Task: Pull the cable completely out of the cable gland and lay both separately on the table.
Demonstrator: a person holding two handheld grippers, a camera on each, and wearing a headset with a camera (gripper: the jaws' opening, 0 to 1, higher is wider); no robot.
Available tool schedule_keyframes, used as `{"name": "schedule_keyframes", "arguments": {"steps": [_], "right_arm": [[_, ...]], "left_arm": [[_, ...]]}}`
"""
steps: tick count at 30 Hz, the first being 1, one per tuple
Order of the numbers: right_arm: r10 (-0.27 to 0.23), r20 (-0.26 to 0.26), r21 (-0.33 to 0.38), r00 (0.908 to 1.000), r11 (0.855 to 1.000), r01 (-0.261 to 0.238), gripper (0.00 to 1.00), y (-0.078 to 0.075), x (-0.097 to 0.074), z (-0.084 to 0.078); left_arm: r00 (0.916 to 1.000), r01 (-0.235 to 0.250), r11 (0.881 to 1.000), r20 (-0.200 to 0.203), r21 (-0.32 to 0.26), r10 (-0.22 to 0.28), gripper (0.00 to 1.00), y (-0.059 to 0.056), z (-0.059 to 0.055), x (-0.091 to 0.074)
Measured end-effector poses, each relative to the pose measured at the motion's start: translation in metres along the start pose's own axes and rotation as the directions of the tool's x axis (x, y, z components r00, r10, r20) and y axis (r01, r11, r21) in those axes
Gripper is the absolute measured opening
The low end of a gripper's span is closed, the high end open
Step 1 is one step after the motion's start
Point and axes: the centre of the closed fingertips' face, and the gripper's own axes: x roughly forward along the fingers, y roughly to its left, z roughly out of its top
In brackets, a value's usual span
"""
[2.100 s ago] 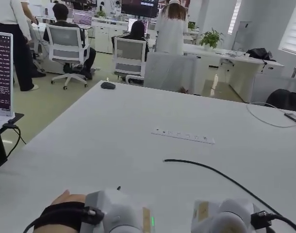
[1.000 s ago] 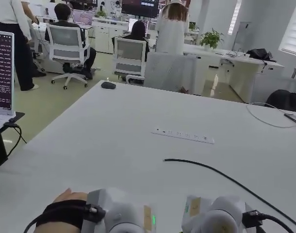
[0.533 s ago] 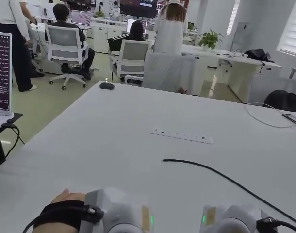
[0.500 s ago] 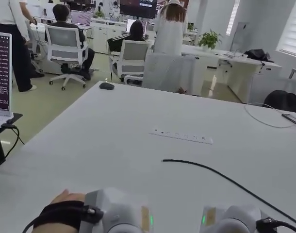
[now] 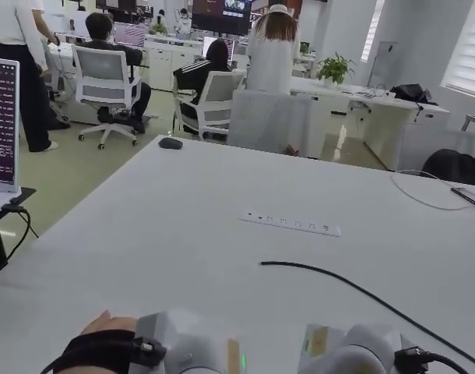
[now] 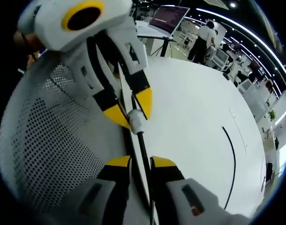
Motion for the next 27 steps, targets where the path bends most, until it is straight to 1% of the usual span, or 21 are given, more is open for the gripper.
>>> {"name": "schedule_keyframes", "arguments": {"steps": [1, 2, 4, 6, 8, 9, 11, 13, 14, 15, 16, 17, 19, 24, 27], "right_arm": [[-0.001, -0.004, -0.009, 1.0000, 1.000, 0.001, 0.15, 0.000, 0.001, 0.000], [-0.012, -0.024, -0.027, 0.9996, 1.000, 0.011, 0.12, -0.002, 0.003, -0.002], [-0.023, -0.028, -0.037, 0.9993, 0.999, 0.022, 0.05, -0.006, 0.002, -0.004], [-0.022, -0.019, -0.012, 0.9996, 1.000, 0.022, 0.06, -0.008, 0.000, -0.004], [-0.022, -0.011, -0.013, 0.9997, 1.000, 0.022, 0.05, -0.008, -0.001, -0.005], [-0.020, -0.010, -0.013, 0.9997, 1.000, 0.020, 0.05, -0.007, -0.001, -0.006], [-0.022, -0.034, -0.023, 0.9992, 0.999, 0.022, 0.05, -0.007, 0.000, -0.013], [-0.021, -0.044, -0.024, 0.9988, 1.000, 0.020, 0.05, -0.007, 0.000, -0.019], [-0.019, -0.047, -0.016, 0.9987, 1.000, 0.018, 0.04, -0.006, -0.001, -0.022], [-0.018, -0.056, -0.006, 0.9983, 1.000, 0.018, 0.04, -0.007, -0.002, -0.025], [-0.019, -0.085, 0.021, 0.9962, 1.000, 0.021, 0.05, -0.007, -0.003, -0.033], [-0.022, -0.101, 0.027, 0.9947, 0.999, 0.025, 0.05, -0.009, -0.003, -0.037], [-0.022, -0.123, 0.023, 0.9922, 0.999, 0.025, 0.05, -0.010, -0.003, -0.044], [-0.026, -0.171, 0.050, 0.9849, 0.998, 0.036, 0.05, -0.014, -0.006, -0.059], [-0.014, -0.209, 0.064, 0.9777, 0.998, 0.028, 0.05, -0.012, -0.006, -0.068]], "left_arm": [[1.0000, 0.000, 1.000, 0.000, 0.001, 0.000, 0.16, 0.000, 0.000, 0.000], [1.0000, 0.000, 1.000, -0.001, 0.001, 0.000, 0.16, 0.000, 0.000, 0.000], [1.0000, 0.003, 1.000, 0.000, 0.001, -0.003, 0.16, -0.001, 0.000, 0.000], [1.0000, 0.000, 1.000, 0.007, 0.001, 0.000, 0.16, -0.001, 0.001, 0.000], [0.9999, 0.001, 1.000, 0.015, -0.008, -0.001, 0.16, 0.000, 0.002, 0.000], [0.9999, -0.002, 1.000, 0.012, -0.006, 0.002, 0.16, 0.000, 0.002, 0.000], [1.0000, -0.001, 1.000, 0.007, -0.004, 0.001, 0.16, 0.000, 0.001, 0.000], [0.9997, 0.008, 1.000, 0.025, -0.018, -0.007, 0.16, -0.001, 0.004, -0.001], [0.9997, 0.007, 1.000, 0.025, -0.017, -0.006, 0.16, -0.001, 0.005, -0.001], [0.9998, 0.005, 1.000, 0.021, -0.012, -0.005, 0.16, -0.001, 0.005, 0.000], [0.9999, 0.004, 1.000, 0.016, -0.009, -0.004, 0.16, 0.000, 0.003, 0.000], [0.9998, 0.004, 1.000, 0.017, -0.012, -0.004, 0.16, 0.000, 0.003, 0.000], [0.9997, 0.002, 1.000, 0.023, -0.020, -0.002, 0.16, 0.001, 0.003, -0.001], [0.9998, -0.002, 1.000, 0.022, -0.021, 0.002, 0.16, 0.001, 0.003, -0.001], [0.9998, -0.001, 1.000, 0.022, -0.021, 0.001, 0.16, 0.001, 0.003, -0.001]]}}
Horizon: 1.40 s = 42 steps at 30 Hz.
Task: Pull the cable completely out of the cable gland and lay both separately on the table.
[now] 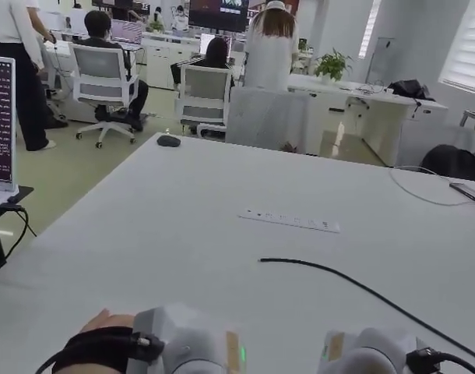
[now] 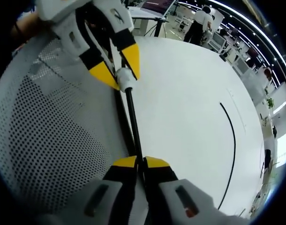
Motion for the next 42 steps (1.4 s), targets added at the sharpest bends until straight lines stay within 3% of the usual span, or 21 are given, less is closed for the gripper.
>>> {"name": "schedule_keyframes", "arguments": {"steps": [4, 8, 14, 17, 19, 21, 23, 25, 26, 27, 28, 29, 31, 32, 33, 35, 37, 38, 40, 41, 42], "right_arm": [[-0.025, -0.021, 0.073, 0.9995, 0.997, 0.026, 0.09, -0.004, 0.000, -0.003], [0.007, 0.007, 0.085, 1.0000, 0.996, -0.007, 0.16, 0.000, -0.006, 0.003], [0.002, 0.104, 0.136, 0.9945, 0.991, -0.016, 0.30, -0.011, -0.046, 0.010], [-0.001, 0.228, 0.242, 0.9736, 0.969, -0.056, 0.31, -0.024, -0.080, 0.010], [-0.040, 0.315, 0.301, 0.9481, 0.952, -0.060, 0.31, -0.041, -0.104, 0.006], [-0.118, 0.375, 0.420, 0.9195, 0.906, -0.055, 0.31, -0.066, -0.124, -0.007], [-0.166, 0.386, 0.473, 0.9073, 0.880, -0.040, 0.31, -0.081, -0.136, -0.026], [-0.291, 0.344, 0.571, 0.8926, 0.820, 0.047, 0.30, -0.109, -0.147, -0.058], [-0.349, 0.291, 0.632, 0.8909, 0.769, 0.094, 0.31, -0.122, -0.151, -0.083], [-0.386, 0.261, 0.650, 0.8849, 0.748, 0.135, 0.31, -0.130, -0.152, -0.099], [-0.452, 0.185, 0.708, 0.8727, 0.677, 0.200, 0.31, -0.144, -0.153, -0.129], [-0.476, 0.129, 0.747, 0.8701, 0.624, 0.230, 0.33, -0.148, -0.154, -0.148], [-0.563, 0.047, 0.776, 0.8252, 0.540, 0.324, 0.34, -0.169, -0.155, -0.189], [-0.583, -0.004, 0.801, 0.8126, 0.484, 0.351, 0.33, -0.175, -0.153, -0.209], [-0.568, -0.077, 0.843, 0.8191, 0.402, 0.358, 0.33, -0.175, -0.145, -0.237], [-0.567, -0.117, 0.840, 0.8151, 0.382, 0.386, 0.34, -0.181, -0.132, -0.263], [-0.519, -0.183, 0.886, 0.8347, 0.281, 0.369, 0.33, -0.178, -0.108, -0.300], [-0.514, -0.201, 0.892, 0.8340, 0.256, 0.372, 0.32, -0.178, -0.101, -0.309], [-0.456, -0.262, 0.876, 0.8505, 0.257, 0.408, 0.32, -0.172, -0.082, -0.334], [-0.428, -0.281, 0.879, 0.8590, 0.244, 0.409, 0.31, -0.167, -0.075, -0.343], [-0.403, -0.304, 0.886, 0.8631, 0.213, 0.412, 0.32, -0.163, -0.067, -0.354]], "left_arm": [[1.0000, 0.002, 1.000, -0.004, 0.006, -0.002, 0.16, -0.001, 0.000, 0.000], [1.0000, -0.004, 1.000, -0.002, -0.002, 0.004, 0.16, 0.001, -0.001, -0.001], [0.9999, -0.009, 1.000, -0.010, 0.002, 0.009, 0.16, 0.002, -0.002, -0.001], [0.9999, -0.011, 1.000, -0.007, -0.002, 0.011, 0.16, 0.003, -0.001, -0.001], [0.9999, -0.012, 1.000, -0.007, -0.002, 0.012, 0.16, 0.003, -0.002, -0.001], [0.9999, -0.010, 1.000, -0.005, -0.003, 0.010, 0.16, 0.002, -0.001, -0.001], [0.9999, -0.010, 1.000, -0.006, -0.003, 0.010, 0.16, 0.002, -0.001, -0.001], [1.0000, -0.009, 1.000, -0.002, -0.008, 0.009, 0.16, 0.002, -0.001, -0.001], [1.0000, -0.009, 1.000, -0.003, -0.008, 0.009, 0.16, 0.002, -0.001, -0.001], [1.0000, -0.009, 1.000, -0.005, -0.008, 0.009, 0.16, 0.002, -0.001, -0.001], [0.9999, -0.009, 1.000, -0.007, -0.008, 0.009, 0.16, 0.002, -0.001, 0.000], [0.9999, -0.009, 1.000, -0.007, -0.011, 0.009, 0.16, 0.003, -0.002, 0.000], [0.9998, -0.015, 1.000, -0.008, -0.018, 0.015, 0.16, 0.004, -0.002, -0.001], [0.9998, -0.018, 1.000, -0.011, -0.019, 0.017, 0.16, 0.005, -0.003, -0.001], [0.9998, -0.017, 1.000, -0.013, -0.021, 0.017, 0.16, 0.005, -0.003, -0.001], [0.9996, -0.018, 1.000, -0.024, -0.023, 0.017, 0.16, 0.005, -0.006, 0.000], [0.9994, -0.020, 0.999, -0.030, -0.027, 0.019, 0.16, 0.006, -0.007, 0.000], [0.9993, -0.020, 0.999, -0.033, -0.031, 0.019, 0.16, 0.006, -0.008, 0.000], [0.9991, -0.020, 0.999, -0.039, -0.034, 0.019, 0.16, 0.006, -0.009, 0.001], [0.9988, -0.021, 0.999, -0.045, -0.036, 0.020, 0.16, 0.007, -0.010, 0.001], [0.9986, -0.021, 0.999, -0.049, -0.039, 0.020, 0.16, 0.007, -0.011, 0.001]]}}
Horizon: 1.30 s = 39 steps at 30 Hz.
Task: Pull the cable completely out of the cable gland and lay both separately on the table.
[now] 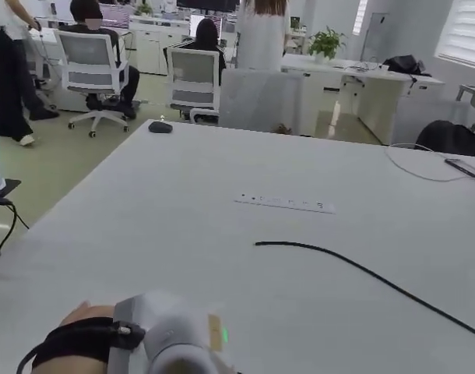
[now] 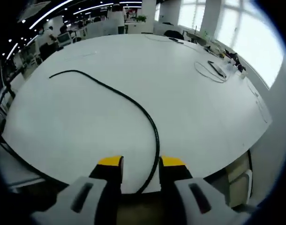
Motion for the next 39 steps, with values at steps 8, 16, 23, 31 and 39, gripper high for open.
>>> {"name": "schedule_keyframes", "arguments": {"steps": [8, 16, 23, 31, 39], "right_arm": [[-0.014, -0.023, 0.071, 0.9996, 0.997, 0.015, 0.25, -0.020, 0.016, -0.021], [0.026, -0.013, 0.015, 0.9996, 1.000, -0.026, 0.06, -0.007, 0.025, 0.010], [0.152, 0.016, -0.123, 0.9883, 0.981, -0.149, 0.05, 0.064, 0.054, 0.067], [0.345, 0.054, -0.359, 0.9371, 0.883, -0.304, 0.05, 0.190, 0.066, 0.134], [0.491, 0.011, -0.604, 0.8710, 0.698, -0.386, 0.05, 0.289, 0.059, 0.170]], "left_arm": [[0.9995, 0.008, 1.000, -0.031, -0.023, -0.008, 0.16, 0.000, -0.007, 0.002], [0.9990, 0.002, 0.999, -0.044, -0.033, -0.004, 0.16, 0.001, -0.010, 0.004], [0.9984, -0.008, 0.999, -0.056, -0.045, 0.005, 0.16, 0.003, -0.013, 0.003], [0.9975, -0.012, 0.999, -0.070, -0.044, 0.009, 0.16, 0.003, -0.016, 0.003], [0.9974, -0.005, 0.999, -0.072, -0.039, 0.002, 0.16, 0.002, -0.017, 0.003]]}}
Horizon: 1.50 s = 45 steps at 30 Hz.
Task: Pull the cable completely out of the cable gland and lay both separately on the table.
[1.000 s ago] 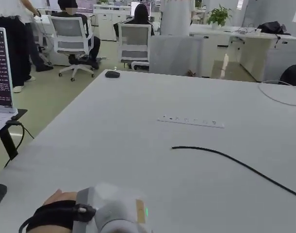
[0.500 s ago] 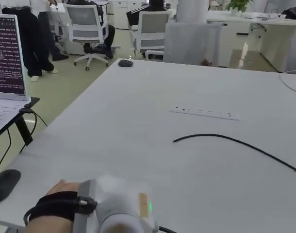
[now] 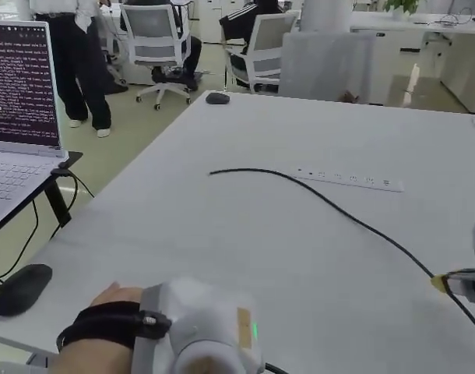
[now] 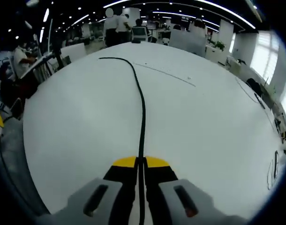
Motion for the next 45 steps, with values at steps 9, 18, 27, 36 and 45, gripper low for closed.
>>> {"name": "schedule_keyframes", "arguments": {"steps": [9, 18, 27, 36, 45], "right_arm": [[-0.002, 0.053, -0.081, 0.9986, 0.997, 0.006, 0.10, 0.007, -0.008, 0.042], [0.150, 0.170, -0.147, 0.9740, 0.981, -0.126, 0.19, 0.095, -0.066, 0.066], [0.265, 0.111, -0.386, 0.9578, 0.900, -0.205, 0.21, 0.205, -0.125, 0.043], [0.288, 0.040, -0.484, 0.9568, 0.843, -0.234, 0.22, 0.272, -0.129, 0.016], [0.269, 0.076, -0.430, 0.9601, 0.878, -0.212, 0.21, 0.294, -0.120, 0.010]], "left_arm": [[0.9999, -0.006, 1.000, 0.011, -0.011, 0.006, 0.16, 0.002, 0.001, -0.001], [0.9993, -0.023, 1.000, 0.030, -0.010, 0.023, 0.16, 0.006, 0.005, -0.003], [0.9973, -0.056, 0.998, 0.050, 0.019, 0.055, 0.16, 0.009, 0.011, -0.006], [0.9938, -0.082, 0.996, 0.079, 0.045, 0.078, 0.16, 0.013, 0.019, -0.010], [0.9900, -0.094, 0.993, 0.112, 0.077, 0.086, 0.16, 0.013, 0.027, -0.013]]}}
